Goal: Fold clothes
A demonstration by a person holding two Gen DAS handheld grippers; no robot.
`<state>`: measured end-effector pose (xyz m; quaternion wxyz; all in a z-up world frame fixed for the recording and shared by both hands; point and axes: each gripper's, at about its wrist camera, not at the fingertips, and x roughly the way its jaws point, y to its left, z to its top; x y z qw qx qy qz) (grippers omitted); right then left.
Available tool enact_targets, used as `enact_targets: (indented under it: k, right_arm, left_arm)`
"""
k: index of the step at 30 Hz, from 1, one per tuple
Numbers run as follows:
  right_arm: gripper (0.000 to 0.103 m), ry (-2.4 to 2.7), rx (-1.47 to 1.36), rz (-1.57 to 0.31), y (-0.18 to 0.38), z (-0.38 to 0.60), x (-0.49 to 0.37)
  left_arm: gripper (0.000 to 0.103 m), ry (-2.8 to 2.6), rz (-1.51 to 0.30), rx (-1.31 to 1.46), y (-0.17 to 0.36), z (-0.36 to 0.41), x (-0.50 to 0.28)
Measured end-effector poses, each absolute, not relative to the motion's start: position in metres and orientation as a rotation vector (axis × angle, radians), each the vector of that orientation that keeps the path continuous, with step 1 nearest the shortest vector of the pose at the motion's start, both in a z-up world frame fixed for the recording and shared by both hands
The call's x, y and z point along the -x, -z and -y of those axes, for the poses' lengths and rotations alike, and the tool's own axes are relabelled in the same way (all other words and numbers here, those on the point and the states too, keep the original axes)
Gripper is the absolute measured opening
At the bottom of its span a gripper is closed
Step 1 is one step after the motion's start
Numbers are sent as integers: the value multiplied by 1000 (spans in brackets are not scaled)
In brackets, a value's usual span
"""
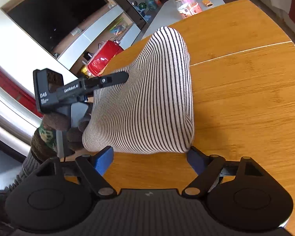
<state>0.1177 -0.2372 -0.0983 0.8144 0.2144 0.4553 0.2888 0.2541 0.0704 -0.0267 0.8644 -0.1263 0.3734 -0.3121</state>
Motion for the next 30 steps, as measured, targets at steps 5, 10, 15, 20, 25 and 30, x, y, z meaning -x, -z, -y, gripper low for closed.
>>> enact_targets:
  k: [5, 10, 15, 20, 25, 30]
  right_arm:
    - [80, -555, -512, -930, 102, 242, -159]
    - [86, -449, -348, -782, 91, 229, -184]
    - [103, -399, -248, -668, 69, 225, -177]
    - [103, -457, -340, -733, 73, 236, -156]
    - [86, -546, -384, -800, 84, 227, -135]
    - [70, -545, -416, -840, 95, 228, -148]
  left_arm:
    - [103, 618, -803, 255, 27, -75, -234]
    - [103, 647, -821, 230, 21, -72, -202]
    - [103, 675, -734, 173, -8, -77, -171]
    - [103, 528, -576, 196, -33, -95, -178]
    - [103, 555, -675, 196, -5, -82, -231]
    - [103, 621, -751, 290, 19, -88, -237]
